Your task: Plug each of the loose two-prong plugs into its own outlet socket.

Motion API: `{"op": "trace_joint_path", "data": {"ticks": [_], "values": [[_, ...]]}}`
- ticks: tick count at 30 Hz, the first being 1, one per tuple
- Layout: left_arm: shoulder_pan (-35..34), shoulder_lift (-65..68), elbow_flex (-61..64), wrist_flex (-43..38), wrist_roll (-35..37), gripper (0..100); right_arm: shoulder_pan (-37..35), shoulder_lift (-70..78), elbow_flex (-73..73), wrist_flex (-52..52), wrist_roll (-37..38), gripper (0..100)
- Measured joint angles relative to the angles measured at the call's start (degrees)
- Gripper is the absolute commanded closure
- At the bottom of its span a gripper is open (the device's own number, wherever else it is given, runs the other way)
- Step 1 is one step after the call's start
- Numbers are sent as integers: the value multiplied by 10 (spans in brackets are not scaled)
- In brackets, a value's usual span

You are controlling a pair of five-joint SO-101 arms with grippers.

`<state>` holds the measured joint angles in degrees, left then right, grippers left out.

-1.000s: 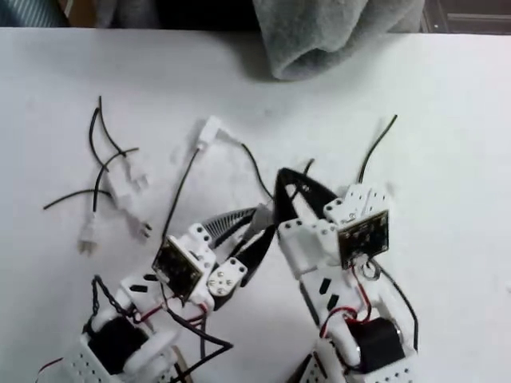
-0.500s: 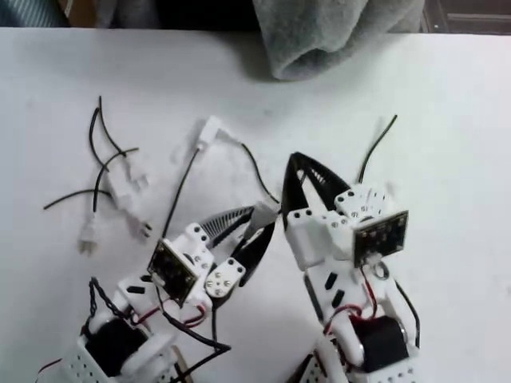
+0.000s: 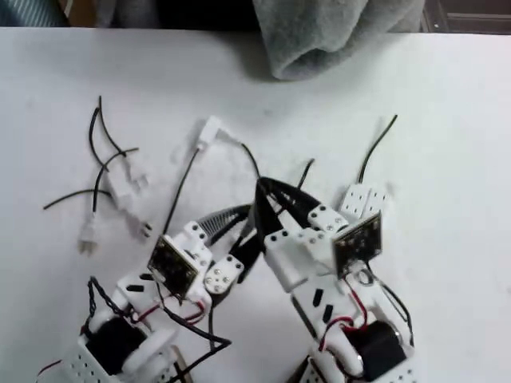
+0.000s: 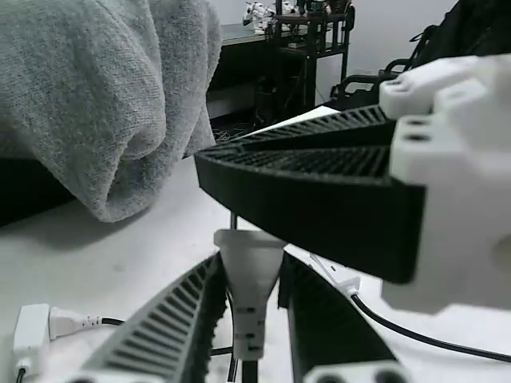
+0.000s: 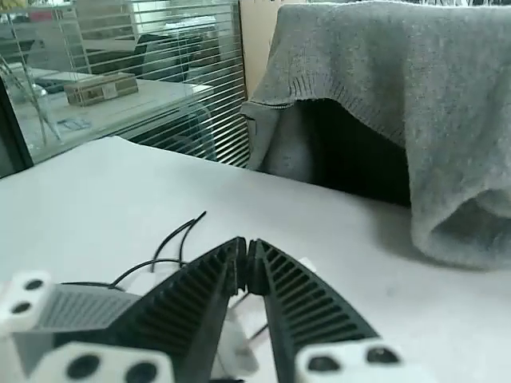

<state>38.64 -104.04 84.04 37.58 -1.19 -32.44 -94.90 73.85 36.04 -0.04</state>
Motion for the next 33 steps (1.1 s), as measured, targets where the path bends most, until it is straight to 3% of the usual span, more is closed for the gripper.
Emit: {"op": "trace_joint_path", "data": {"ticks": [5, 13, 22, 27, 33], "values": [[-20, 1, 1, 0, 1, 978, 34, 0, 54, -66, 11, 978], [-25, 1, 1, 0, 0, 978, 89, 0, 64, -78, 13, 978], [-25, 0, 0, 0, 0, 978, 89, 4, 25, -73, 5, 978], [-26, -1, -1, -1, 0, 978, 33, 2, -31, -68, -41, 979], [-26, -1, -1, -1, 0, 978, 8, 51, -7, -51, 9, 979]]}}
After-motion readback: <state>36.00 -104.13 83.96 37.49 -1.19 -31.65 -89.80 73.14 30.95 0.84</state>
